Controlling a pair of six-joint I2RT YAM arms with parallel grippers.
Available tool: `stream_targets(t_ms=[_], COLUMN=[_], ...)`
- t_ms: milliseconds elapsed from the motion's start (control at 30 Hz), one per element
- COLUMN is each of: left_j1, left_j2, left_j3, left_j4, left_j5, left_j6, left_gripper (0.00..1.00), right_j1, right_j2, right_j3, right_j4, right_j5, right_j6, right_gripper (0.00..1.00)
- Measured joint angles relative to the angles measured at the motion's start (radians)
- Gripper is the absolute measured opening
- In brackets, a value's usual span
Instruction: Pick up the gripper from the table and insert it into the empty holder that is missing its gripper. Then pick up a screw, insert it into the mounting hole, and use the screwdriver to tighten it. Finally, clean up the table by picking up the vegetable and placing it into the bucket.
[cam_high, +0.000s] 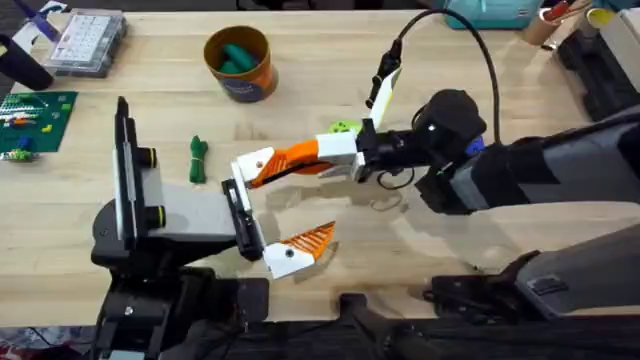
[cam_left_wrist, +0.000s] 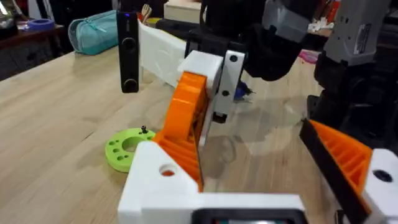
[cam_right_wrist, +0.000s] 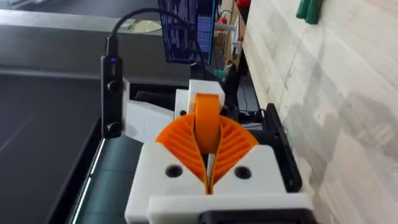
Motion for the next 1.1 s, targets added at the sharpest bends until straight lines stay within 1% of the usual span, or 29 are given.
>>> stream_targets(t_ms=[133, 267, 367, 567, 767, 1100], left_j1=[0.000, 0.000, 0.000, 0.000, 0.000, 0.000], left_j2=[0.000, 0.000, 0.000, 0.000, 0.000, 0.000], left_j3=[0.000, 0.000, 0.000, 0.000, 0.000, 0.000], left_j4=[0.000, 0.004, 0.009, 0.000, 0.000, 0.000], left_j5=[0.000, 0.000, 0.000, 0.000, -0.004, -0.009], left_j6=[0.000, 0.008, 0.016, 0.009, 0.004, 0.000], left_gripper=[0.991, 0.991, 0.991, 0.991, 0.991, 0.991], right_j1=[0.000, 0.003, 0.007, 0.021, 0.045, 0.055], right_j2=[0.000, 0.000, 0.000, 0.000, 0.000, 0.000], right_j3=[0.000, -0.006, -0.021, -0.066, -0.072, -0.073], right_j4=[0.002, 0.039, 0.066, 0.105, 0.108, 0.103], right_j5=[0.000, 0.006, 0.026, 0.076, 0.121, 0.167], right_j6=[0.000, 0.000, 0.000, 0.000, 0.000, 0.000], right_gripper=[0.015, 0.015, 0.014, 0.014, 0.014, 0.013])
